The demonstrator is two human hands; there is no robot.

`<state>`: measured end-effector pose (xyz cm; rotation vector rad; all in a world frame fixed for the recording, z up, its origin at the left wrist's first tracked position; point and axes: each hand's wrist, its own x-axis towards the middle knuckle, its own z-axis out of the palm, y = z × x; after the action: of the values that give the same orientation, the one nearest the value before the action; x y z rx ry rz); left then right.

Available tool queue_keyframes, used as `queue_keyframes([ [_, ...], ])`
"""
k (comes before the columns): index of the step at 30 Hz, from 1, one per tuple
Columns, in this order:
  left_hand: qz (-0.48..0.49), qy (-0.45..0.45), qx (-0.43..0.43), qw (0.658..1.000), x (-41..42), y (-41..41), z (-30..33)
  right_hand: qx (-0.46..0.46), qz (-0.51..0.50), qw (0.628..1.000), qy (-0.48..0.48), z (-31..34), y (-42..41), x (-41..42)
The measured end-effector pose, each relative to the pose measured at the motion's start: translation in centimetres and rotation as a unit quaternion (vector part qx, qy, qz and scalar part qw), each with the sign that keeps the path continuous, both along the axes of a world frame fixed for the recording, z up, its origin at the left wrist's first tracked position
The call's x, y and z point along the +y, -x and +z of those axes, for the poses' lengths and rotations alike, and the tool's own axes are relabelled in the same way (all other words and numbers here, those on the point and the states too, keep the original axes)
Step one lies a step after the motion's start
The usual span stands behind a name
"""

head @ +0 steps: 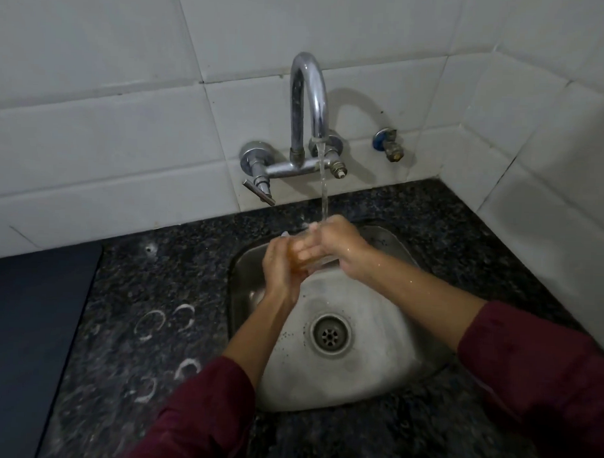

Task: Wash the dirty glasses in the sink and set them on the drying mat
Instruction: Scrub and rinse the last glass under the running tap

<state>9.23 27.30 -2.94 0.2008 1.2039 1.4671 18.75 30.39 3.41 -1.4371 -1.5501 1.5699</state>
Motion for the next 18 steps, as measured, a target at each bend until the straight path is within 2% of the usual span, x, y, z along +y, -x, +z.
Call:
queue_keyframes([
  [1,0.018,0.008,0.017,1.000,-0.1,-0.2,0.5,-0.009,-0.002,1.000,-0.018,-0.1,0.2,-0.5],
  [2,0.013,0.024,0.021,0.999,-0.2,0.1,0.9,-0.057,0.028,0.991,-0.117,-0.6,-0.4,-1.4],
  [3,-0.004,0.043,0.003,0.999,0.2,0.7,1.0,-0.109,0.088,0.962,-0.234,-1.5,-1.5,-2.4],
  [4,-0.035,0.076,-0.013,0.996,0.5,1.4,1.5,-0.170,0.157,0.917,-0.324,-2.7,-2.7,-2.7],
  [5,-0.074,0.108,-0.027,0.991,0.7,2.1,1.7,-0.222,0.221,0.878,-0.363,-3.6,-3.9,-3.0],
  [7,-0.122,0.129,-0.049,0.983,0.0,2.3,2.0,-0.256,0.263,0.849,-0.379,-4.3,-5.1,-2.5],
  [8,-0.117,0.106,-0.051,0.986,-0.3,1.9,2.2,-0.216,0.240,0.881,-0.348,-3.9,-4.3,-2.3],
  [9,-0.088,0.067,-0.033,0.993,-0.6,1.3,1.8,-0.135,0.163,0.939,-0.271,-2.8,-3.1,-2.0],
  [10,-0.041,0.017,0.013,0.999,-0.8,0.6,1.1,-0.058,0.055,0.986,-0.145,-1.7,-2.0,-1.4],
  [11,-0.001,-0.026,0.067,0.997,-0.9,0.1,0.5,0.021,-0.014,1.000,-0.007,-0.7,-1.1,-1.0],
  [12,0.023,-0.052,0.115,0.992,-1.1,-0.3,0.3,0.076,-0.053,0.993,0.076,0.0,-0.5,-1.0],
  [13,0.036,-0.047,0.131,0.990,-1.1,-0.5,0.4,0.089,-0.049,0.991,0.090,0.1,-0.2,-1.2],
  [14,0.042,-0.023,0.118,0.992,-0.9,-0.4,0.6,0.062,-0.032,0.997,0.025,-0.7,-0.3,-1.7],
  [15,0.040,0.009,0.087,0.995,-0.7,0.0,0.9,-0.004,0.007,0.994,-0.112,-1.5,-0.8,-2.6],
  [16,0.026,0.040,0.044,0.998,-0.5,0.4,1.2,-0.098,0.072,0.958,-0.261,-2.4,-1.5,-3.5],
  [17,-0.001,0.068,0.003,0.998,-0.3,0.9,1.6,-0.168,0.136,0.902,-0.375,-3.7,-2.4,-3.6],
  [18,-0.040,0.091,-0.031,0.995,-0.2,1.5,1.9,-0.197,0.193,0.854,-0.442,-4.6,-3.3,-3.3],
])
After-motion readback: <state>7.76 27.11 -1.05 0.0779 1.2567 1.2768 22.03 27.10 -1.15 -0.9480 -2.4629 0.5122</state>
